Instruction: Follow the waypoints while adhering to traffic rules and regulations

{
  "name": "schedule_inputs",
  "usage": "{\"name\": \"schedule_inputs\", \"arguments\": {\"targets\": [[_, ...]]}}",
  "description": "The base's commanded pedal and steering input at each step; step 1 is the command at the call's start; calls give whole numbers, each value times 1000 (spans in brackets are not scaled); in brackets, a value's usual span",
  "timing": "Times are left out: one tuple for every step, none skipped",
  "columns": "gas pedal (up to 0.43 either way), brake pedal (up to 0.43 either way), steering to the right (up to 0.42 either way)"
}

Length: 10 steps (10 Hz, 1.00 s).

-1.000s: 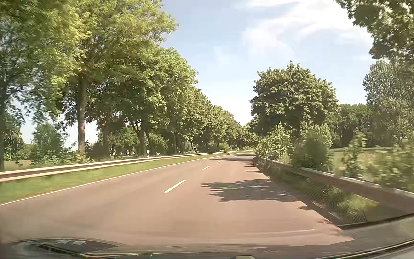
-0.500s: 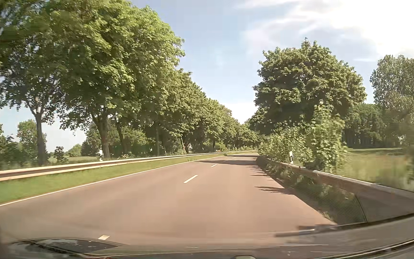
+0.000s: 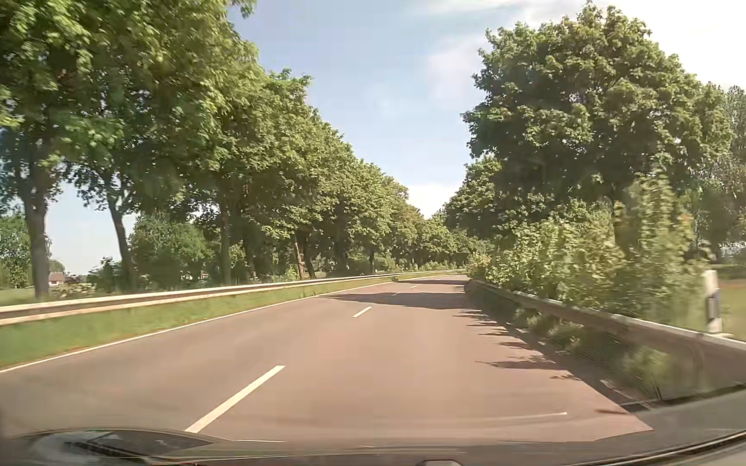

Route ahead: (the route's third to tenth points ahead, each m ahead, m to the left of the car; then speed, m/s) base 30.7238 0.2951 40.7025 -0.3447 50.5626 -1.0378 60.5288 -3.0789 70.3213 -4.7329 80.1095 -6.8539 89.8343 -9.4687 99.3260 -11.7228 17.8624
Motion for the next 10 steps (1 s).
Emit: {"name": "schedule_inputs", "arguments": {"targets": [[189,0,12],[189,0,13],[189,0,14],[189,0,14],[189,0,14],[189,0,14],[189,0,14],[189,0,14],[197,0,15],[197,0,15]]}}
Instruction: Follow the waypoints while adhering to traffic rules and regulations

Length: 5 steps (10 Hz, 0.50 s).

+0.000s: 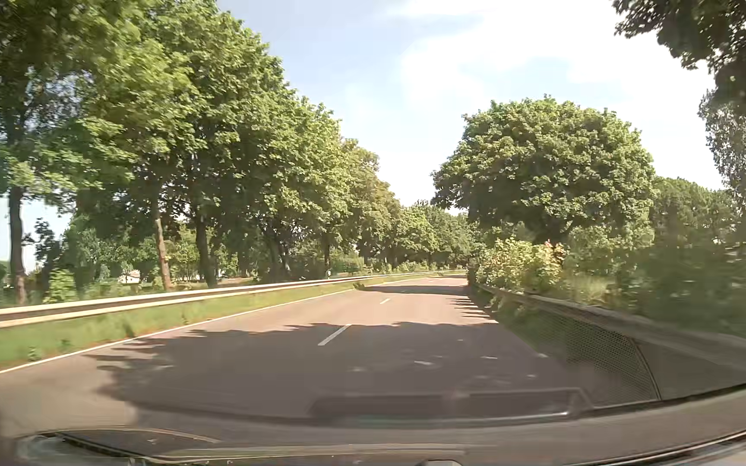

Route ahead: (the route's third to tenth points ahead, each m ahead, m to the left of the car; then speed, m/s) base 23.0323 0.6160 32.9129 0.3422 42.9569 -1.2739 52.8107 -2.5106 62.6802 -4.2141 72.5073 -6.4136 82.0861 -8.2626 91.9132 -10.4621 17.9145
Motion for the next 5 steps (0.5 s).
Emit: {"name": "schedule_inputs", "arguments": {"targets": [[197,0,15],[197,0,15],[197,0,14],[197,0,15],[197,0,14]]}}
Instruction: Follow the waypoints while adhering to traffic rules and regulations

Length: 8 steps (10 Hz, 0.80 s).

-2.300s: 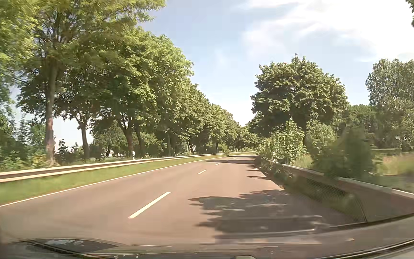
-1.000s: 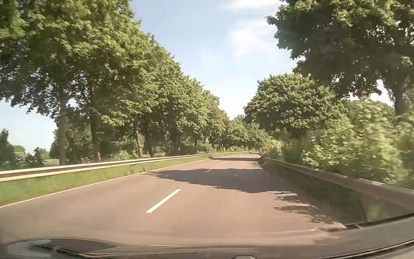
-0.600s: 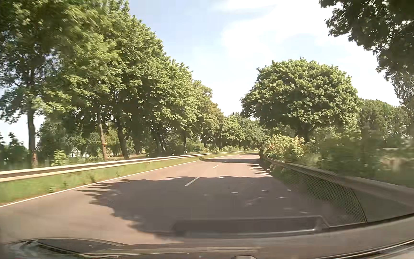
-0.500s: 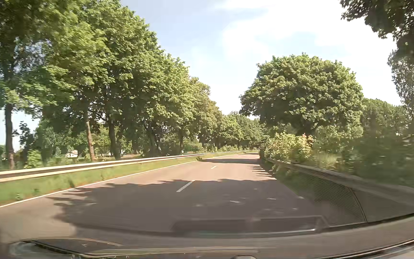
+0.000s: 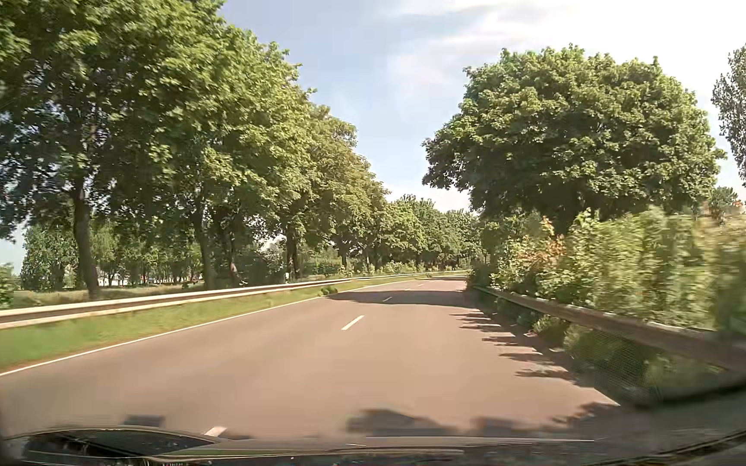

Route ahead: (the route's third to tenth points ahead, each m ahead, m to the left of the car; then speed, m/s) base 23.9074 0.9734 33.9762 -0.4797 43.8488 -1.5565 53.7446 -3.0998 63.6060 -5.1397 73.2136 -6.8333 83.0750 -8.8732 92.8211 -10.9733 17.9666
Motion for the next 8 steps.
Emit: {"name": "schedule_inputs", "arguments": {"targets": [[197,0,15],[197,0,15],[197,0,14],[197,0,15],[209,0,14],[209,0,15],[209,0,14],[209,0,14]]}}
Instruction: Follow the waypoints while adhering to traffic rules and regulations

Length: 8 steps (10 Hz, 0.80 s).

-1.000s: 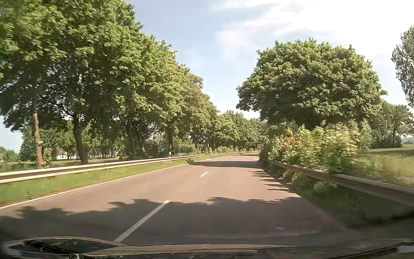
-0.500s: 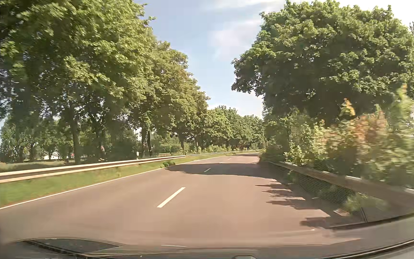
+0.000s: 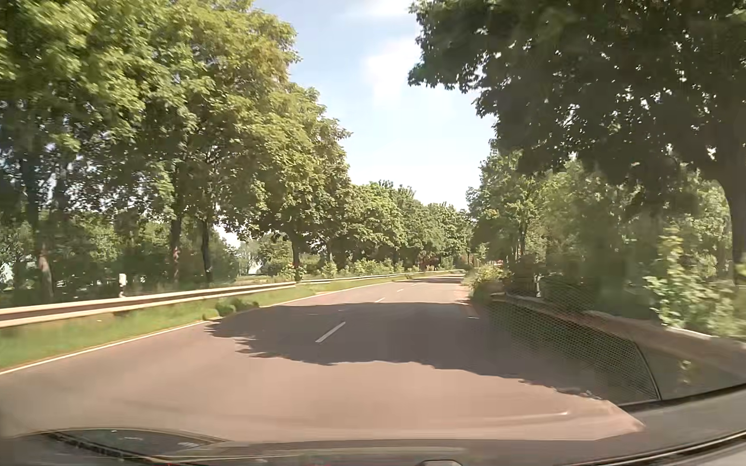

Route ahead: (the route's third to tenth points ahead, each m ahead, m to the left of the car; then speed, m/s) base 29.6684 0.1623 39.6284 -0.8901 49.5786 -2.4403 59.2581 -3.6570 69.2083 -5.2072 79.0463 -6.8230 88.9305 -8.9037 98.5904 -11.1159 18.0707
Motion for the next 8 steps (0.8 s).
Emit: {"name": "schedule_inputs", "arguments": {"targets": [[209,0,14],[209,0,14],[209,0,14],[209,0,14],[209,0,14],[209,0,13],[209,0,13],[209,0,13]]}}
